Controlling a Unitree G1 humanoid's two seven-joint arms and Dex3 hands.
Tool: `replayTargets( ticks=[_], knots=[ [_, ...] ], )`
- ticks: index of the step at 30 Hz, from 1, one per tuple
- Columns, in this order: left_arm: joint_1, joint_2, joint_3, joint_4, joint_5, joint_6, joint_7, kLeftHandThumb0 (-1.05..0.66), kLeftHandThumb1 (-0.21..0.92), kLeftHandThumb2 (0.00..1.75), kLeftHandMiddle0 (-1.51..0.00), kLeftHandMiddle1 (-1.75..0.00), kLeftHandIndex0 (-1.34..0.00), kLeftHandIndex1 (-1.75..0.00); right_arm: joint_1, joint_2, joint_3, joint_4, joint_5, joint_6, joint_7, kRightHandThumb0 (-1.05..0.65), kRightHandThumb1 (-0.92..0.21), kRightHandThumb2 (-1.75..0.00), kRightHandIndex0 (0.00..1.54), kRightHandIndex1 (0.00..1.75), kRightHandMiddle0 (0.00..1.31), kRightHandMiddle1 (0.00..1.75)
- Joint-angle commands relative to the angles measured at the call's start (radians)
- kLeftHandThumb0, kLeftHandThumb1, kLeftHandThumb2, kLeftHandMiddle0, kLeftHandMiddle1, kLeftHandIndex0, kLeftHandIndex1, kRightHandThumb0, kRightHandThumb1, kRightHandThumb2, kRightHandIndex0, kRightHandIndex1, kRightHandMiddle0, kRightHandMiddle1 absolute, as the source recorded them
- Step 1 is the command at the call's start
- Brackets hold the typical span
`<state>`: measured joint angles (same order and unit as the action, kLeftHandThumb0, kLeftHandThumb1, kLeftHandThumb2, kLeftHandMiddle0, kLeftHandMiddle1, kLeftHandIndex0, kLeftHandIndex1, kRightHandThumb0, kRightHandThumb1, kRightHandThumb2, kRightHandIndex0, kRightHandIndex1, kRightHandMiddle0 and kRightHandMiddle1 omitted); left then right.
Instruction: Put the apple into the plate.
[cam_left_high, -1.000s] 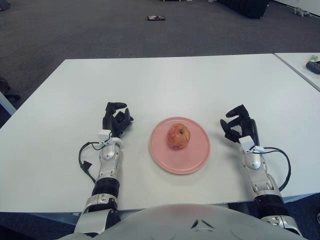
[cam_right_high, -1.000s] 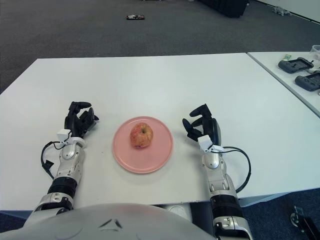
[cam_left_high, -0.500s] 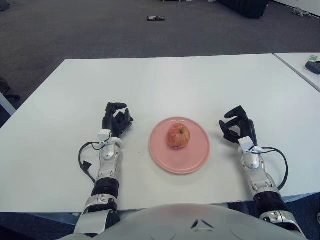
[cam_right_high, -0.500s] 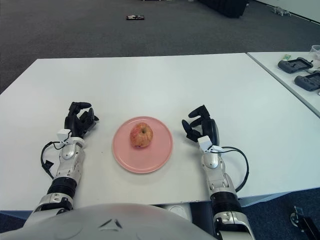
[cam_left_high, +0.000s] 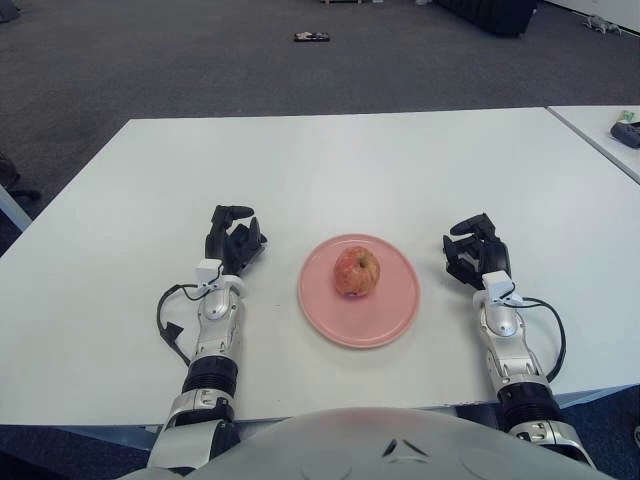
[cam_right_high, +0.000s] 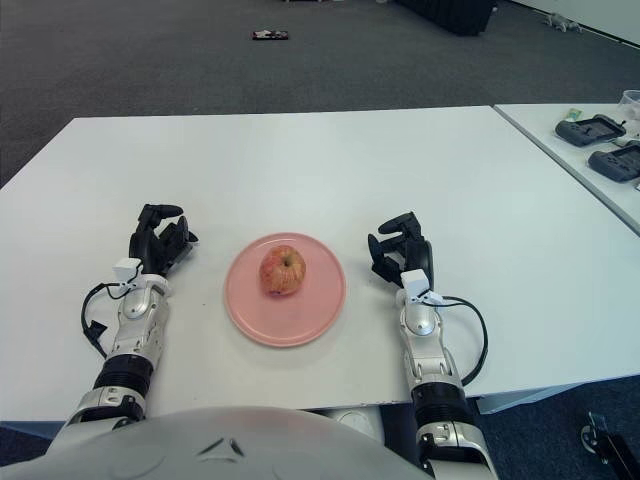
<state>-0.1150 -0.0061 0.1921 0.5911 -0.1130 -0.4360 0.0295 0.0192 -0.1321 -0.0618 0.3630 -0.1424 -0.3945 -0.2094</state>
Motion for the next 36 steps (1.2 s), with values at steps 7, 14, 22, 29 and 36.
replayTargets(
  ticks=[7, 14, 22, 29, 36],
  knots=[
    [0.040, 0.003, -0.003, 0.052, 0.008, 0.029, -0.005, -0.38, 0.71, 0.82, -0.76, -1.75, -0.32, -1.75, 0.010, 0.042, -0.010, 0.018, 0.035, 0.022, 0.007, -0.36, -0.83, -0.65, 0.66, 1.20, 0.24, 1.75],
    [0.041, 0.004, -0.004, 0.047, 0.011, 0.039, 0.000, -0.38, 0.71, 0.82, -0.76, -1.75, -0.32, -1.75, 0.007, 0.063, -0.016, 0.015, 0.037, 0.031, -0.009, -0.36, -0.80, -0.70, 0.67, 1.20, 0.26, 1.75],
    [0.041, 0.005, 0.000, 0.046, -0.006, 0.047, -0.016, -0.38, 0.72, 0.81, -0.76, -1.75, -0.32, -1.75, 0.007, 0.078, -0.019, 0.016, 0.038, 0.029, -0.020, -0.36, -0.78, -0.73, 0.65, 1.22, 0.28, 1.75],
    [0.043, 0.005, 0.000, 0.049, 0.000, 0.035, -0.012, -0.37, 0.73, 0.80, -0.73, -1.75, -0.31, -1.75, 0.007, 0.085, -0.019, 0.016, 0.036, 0.029, -0.026, -0.36, -0.77, -0.73, 0.65, 1.22, 0.28, 1.75],
    [0.046, 0.005, -0.001, 0.046, 0.003, 0.028, -0.012, -0.37, 0.74, 0.79, -0.72, -1.75, -0.30, -1.75, 0.008, 0.089, -0.017, 0.014, 0.031, 0.037, -0.031, -0.36, -0.77, -0.73, 0.65, 1.23, 0.28, 1.75]
  ],
)
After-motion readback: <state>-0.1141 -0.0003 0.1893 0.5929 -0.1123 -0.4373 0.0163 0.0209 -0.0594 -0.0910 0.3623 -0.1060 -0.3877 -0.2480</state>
